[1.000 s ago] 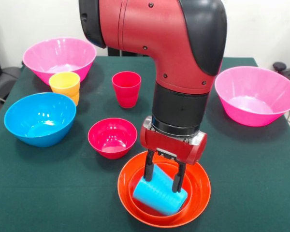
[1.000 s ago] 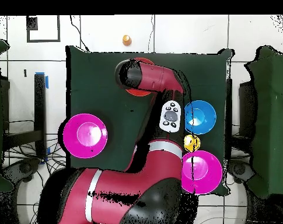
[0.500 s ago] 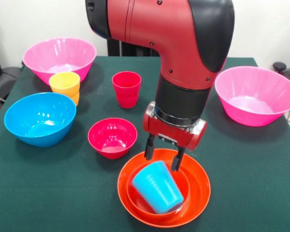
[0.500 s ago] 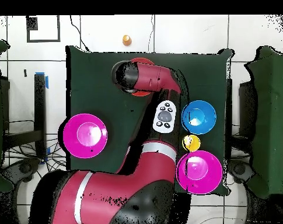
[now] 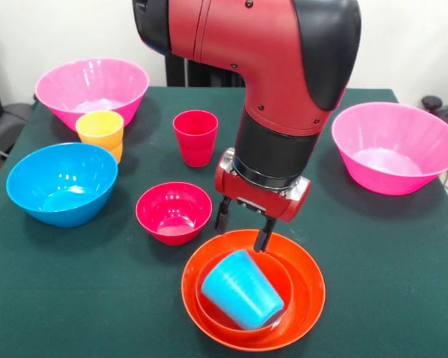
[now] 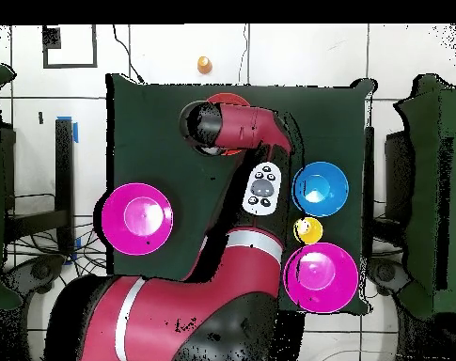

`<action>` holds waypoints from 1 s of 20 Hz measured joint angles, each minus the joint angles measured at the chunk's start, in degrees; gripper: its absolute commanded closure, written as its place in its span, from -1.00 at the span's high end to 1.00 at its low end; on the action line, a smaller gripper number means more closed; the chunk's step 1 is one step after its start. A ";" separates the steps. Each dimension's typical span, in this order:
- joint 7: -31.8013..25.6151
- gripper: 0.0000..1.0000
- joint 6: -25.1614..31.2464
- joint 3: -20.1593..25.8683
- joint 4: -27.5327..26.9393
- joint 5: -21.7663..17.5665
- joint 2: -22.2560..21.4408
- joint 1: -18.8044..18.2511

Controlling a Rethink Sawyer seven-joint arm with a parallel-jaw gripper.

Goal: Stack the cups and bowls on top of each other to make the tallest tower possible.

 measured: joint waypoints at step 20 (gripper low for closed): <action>0.00 1.00 -1.41 1.71 0.25 -0.36 -0.01 -2.31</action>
